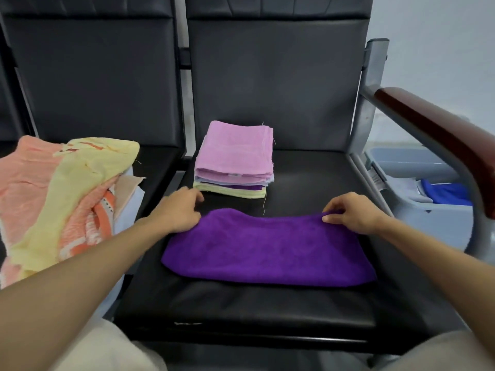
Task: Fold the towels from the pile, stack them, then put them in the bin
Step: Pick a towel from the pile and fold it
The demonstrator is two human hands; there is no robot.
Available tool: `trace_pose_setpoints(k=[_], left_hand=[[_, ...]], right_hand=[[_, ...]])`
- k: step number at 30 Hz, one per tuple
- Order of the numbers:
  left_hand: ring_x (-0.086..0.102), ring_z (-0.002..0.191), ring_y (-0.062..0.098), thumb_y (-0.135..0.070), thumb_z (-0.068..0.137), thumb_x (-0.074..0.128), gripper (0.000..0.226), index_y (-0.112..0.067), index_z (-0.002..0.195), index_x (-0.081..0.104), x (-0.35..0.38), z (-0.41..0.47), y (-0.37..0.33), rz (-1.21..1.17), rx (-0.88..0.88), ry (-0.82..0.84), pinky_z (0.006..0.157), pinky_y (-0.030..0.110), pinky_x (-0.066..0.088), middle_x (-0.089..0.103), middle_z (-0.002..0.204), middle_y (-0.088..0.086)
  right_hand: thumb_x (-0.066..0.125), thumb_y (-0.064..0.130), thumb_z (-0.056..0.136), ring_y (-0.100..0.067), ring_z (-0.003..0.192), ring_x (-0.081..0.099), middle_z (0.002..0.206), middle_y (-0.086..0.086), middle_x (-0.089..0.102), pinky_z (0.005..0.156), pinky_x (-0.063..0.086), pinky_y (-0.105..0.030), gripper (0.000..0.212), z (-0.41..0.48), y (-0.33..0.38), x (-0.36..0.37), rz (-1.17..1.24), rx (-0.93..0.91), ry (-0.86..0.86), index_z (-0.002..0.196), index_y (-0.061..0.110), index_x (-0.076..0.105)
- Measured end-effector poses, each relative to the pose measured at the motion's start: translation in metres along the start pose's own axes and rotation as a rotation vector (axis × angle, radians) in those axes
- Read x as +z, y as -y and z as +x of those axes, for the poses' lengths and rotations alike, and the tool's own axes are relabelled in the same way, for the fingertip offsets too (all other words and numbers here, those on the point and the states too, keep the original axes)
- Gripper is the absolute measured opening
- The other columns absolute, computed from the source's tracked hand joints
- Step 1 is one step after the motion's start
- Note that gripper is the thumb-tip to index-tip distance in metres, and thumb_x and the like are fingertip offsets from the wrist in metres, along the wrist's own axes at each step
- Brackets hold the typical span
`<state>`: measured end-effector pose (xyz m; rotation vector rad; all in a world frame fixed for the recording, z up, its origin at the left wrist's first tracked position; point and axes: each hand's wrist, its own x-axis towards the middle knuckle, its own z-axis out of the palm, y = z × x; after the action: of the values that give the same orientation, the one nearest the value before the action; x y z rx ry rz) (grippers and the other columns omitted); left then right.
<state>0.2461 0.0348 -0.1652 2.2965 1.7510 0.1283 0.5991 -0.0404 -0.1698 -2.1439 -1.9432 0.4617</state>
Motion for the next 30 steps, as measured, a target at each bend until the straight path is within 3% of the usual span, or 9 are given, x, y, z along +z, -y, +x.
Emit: trace_pose_setpoints(k=[3,5,10,15,19,21,24,27,30], left_hand=[[0.049,0.125,0.018,-0.012,0.089,0.051,0.046,-0.019,0.135,0.051,0.006,0.006,-0.021,0.004,0.169,-0.064,0.106,0.037,0.037,0.054,0.134,0.002],[0.050,0.126,0.016,-0.016,0.095,0.046,0.043,-0.018,0.138,0.048,0.016,0.009,-0.037,-0.051,0.270,0.000,0.107,0.032,0.036,0.056,0.136,0.001],[0.046,0.127,0.021,-0.044,0.094,0.054,0.061,-0.020,0.146,0.036,0.040,0.016,-0.064,0.179,0.443,0.204,0.110,0.035,0.029,0.052,0.133,0.002],[0.046,0.122,0.018,-0.034,0.088,0.067,0.057,-0.021,0.139,0.045,0.035,0.021,-0.072,0.132,0.490,0.199,0.103,0.034,0.036,0.052,0.122,-0.003],[0.053,0.102,0.018,-0.039,0.086,0.067,0.027,-0.023,0.107,0.059,0.027,0.015,-0.064,0.165,0.537,0.118,0.083,0.036,0.045,0.049,0.096,-0.011],[0.056,0.095,0.018,-0.045,0.086,0.066,0.026,-0.024,0.096,0.055,0.021,0.012,-0.059,0.180,0.539,0.050,0.078,0.037,0.047,0.057,0.097,-0.009],[0.057,0.089,0.020,-0.052,0.084,0.065,0.033,-0.028,0.091,0.043,0.012,0.009,-0.049,0.197,0.519,-0.043,0.074,0.037,0.046,0.061,0.097,-0.007],[0.057,0.085,0.022,-0.052,0.082,0.066,0.037,-0.030,0.090,0.037,0.004,0.008,-0.037,0.173,0.485,-0.120,0.068,0.036,0.040,0.060,0.093,-0.006],[0.057,0.084,0.021,-0.043,0.081,0.072,0.039,-0.030,0.094,0.038,-0.004,0.005,-0.027,0.103,0.441,-0.129,0.068,0.036,0.042,0.056,0.090,-0.011]], right_hand=[[0.071,0.028,0.086,-0.016,0.095,0.063,0.092,0.003,0.069,0.076,0.037,-0.018,0.015,0.005,0.004,0.004,-0.070,-0.026,-0.050,0.097,0.018,0.074],[0.070,0.033,0.086,-0.018,0.100,0.062,0.092,0.004,0.064,0.080,0.038,-0.021,0.020,0.008,0.012,0.006,-0.098,-0.079,-0.095,0.099,0.018,0.072],[0.062,0.050,0.087,-0.021,0.117,0.046,0.118,0.002,0.053,0.099,0.031,-0.041,0.038,0.010,0.018,0.022,-0.269,-0.066,0.032,0.119,0.028,0.060],[0.061,0.038,0.091,-0.021,0.112,0.049,0.104,0.002,0.047,0.097,0.032,-0.034,0.030,0.013,0.019,0.025,-0.261,-0.142,0.066,0.115,0.020,0.061],[0.061,0.026,0.093,-0.022,0.098,0.054,0.098,-0.002,0.051,0.080,0.034,-0.021,0.019,0.008,0.015,0.015,-0.152,-0.234,0.053,0.105,0.011,0.060],[0.056,0.025,0.096,-0.022,0.090,0.055,0.096,-0.004,0.059,0.073,0.032,-0.023,0.012,0.004,0.013,0.010,-0.108,-0.234,0.052,0.100,0.014,0.056],[0.049,0.029,0.100,-0.018,0.077,0.049,0.081,0.002,0.056,0.069,0.032,-0.026,0.016,-0.001,0.011,0.008,-0.096,-0.245,0.033,0.088,0.019,0.048],[0.048,0.030,0.100,-0.022,0.083,0.052,0.077,0.009,0.047,0.072,0.034,-0.028,0.019,-0.002,0.009,0.005,-0.118,-0.281,-0.011,0.083,0.020,0.046],[0.056,0.030,0.096,-0.021,0.093,0.057,0.093,0.008,0.055,0.081,0.046,-0.038,0.014,-0.003,0.006,0.001,-0.037,-0.266,-0.050,0.094,0.026,0.043]])
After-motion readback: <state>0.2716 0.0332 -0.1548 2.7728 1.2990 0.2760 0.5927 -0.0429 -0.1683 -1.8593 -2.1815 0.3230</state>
